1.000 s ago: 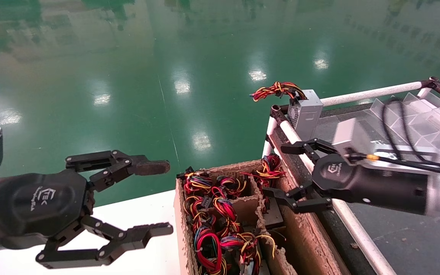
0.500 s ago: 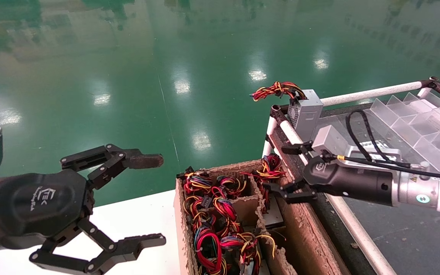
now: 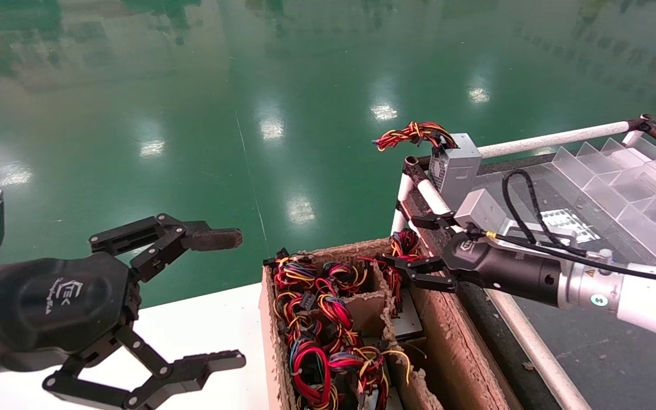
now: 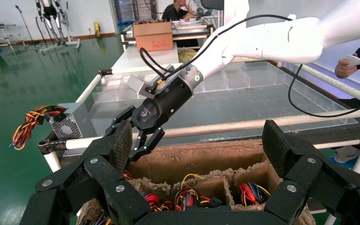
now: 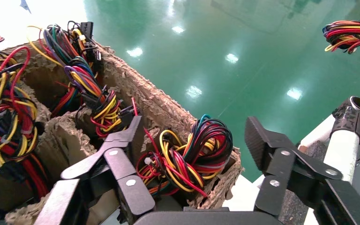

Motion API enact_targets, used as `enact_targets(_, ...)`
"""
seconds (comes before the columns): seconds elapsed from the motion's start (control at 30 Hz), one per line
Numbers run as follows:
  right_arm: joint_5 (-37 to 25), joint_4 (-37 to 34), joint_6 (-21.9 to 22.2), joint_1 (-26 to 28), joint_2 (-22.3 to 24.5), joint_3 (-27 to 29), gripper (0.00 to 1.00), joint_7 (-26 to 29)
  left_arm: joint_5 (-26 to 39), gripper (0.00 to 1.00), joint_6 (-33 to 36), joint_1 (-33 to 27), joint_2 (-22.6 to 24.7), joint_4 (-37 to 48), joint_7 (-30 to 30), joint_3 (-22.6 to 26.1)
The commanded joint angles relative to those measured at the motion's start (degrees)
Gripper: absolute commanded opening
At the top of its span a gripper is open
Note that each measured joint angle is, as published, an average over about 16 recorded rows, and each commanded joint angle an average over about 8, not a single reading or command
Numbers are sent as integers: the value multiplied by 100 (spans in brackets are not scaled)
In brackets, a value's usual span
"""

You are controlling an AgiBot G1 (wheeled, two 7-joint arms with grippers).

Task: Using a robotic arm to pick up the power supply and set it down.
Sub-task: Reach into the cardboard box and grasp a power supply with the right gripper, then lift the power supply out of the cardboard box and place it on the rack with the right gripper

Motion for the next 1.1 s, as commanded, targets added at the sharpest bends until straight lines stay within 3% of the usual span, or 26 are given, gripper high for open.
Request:
enact_targets(0.03,5,-46,50,-24,-35,9,0,-33,0,100,0,0,0,0,0,0)
enact_targets(1.1,195,-729,-157,108,-172,120,0,-514,-1,100,-1,-1,-1,0,1,2)
